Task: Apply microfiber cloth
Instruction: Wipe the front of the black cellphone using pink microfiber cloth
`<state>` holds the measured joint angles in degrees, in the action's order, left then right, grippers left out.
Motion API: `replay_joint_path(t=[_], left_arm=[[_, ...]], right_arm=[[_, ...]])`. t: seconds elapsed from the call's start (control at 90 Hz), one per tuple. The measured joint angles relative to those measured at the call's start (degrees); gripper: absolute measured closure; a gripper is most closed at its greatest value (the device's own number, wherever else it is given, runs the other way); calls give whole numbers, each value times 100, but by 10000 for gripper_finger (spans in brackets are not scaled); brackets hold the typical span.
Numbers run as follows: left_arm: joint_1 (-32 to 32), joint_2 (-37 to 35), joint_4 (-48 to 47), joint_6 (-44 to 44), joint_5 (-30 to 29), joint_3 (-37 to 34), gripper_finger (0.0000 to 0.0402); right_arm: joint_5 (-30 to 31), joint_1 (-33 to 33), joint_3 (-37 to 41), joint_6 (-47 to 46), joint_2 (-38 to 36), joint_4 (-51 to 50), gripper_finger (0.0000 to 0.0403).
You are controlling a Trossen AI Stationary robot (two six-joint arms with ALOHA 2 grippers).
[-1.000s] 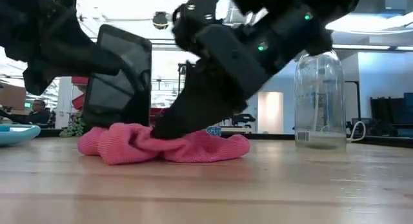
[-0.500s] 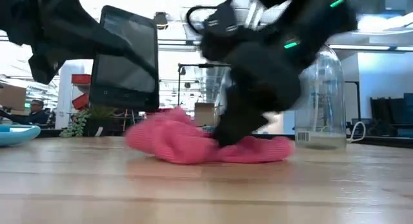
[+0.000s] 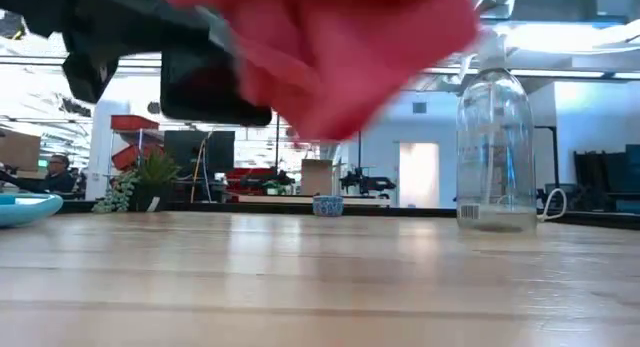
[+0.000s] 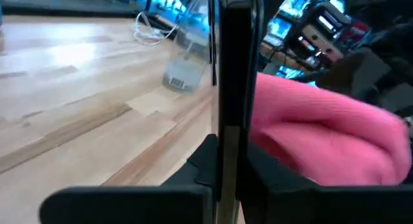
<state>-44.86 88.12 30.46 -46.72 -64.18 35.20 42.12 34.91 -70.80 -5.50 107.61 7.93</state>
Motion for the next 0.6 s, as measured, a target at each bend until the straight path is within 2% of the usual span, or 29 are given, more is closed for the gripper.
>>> replay_joint_path(t=[0.089,0.244,0.411,0.522,0.6], left_arm=[[25,0,292,304,168,0,389],[53,0,592,591,234,0,389],[56,13,567,746,281,-2,389],[68,12,616,745,240,-2,389],[64,7,651,745,237,4,389]], right_arm=[[171,-226,-111,359,248,241,402],[126,-577,-526,583,547,325,402],[-309,-771,-667,361,610,-212,403],[485,-724,-663,-294,492,-752,403],[552,-714,-659,-251,492,-539,403]])
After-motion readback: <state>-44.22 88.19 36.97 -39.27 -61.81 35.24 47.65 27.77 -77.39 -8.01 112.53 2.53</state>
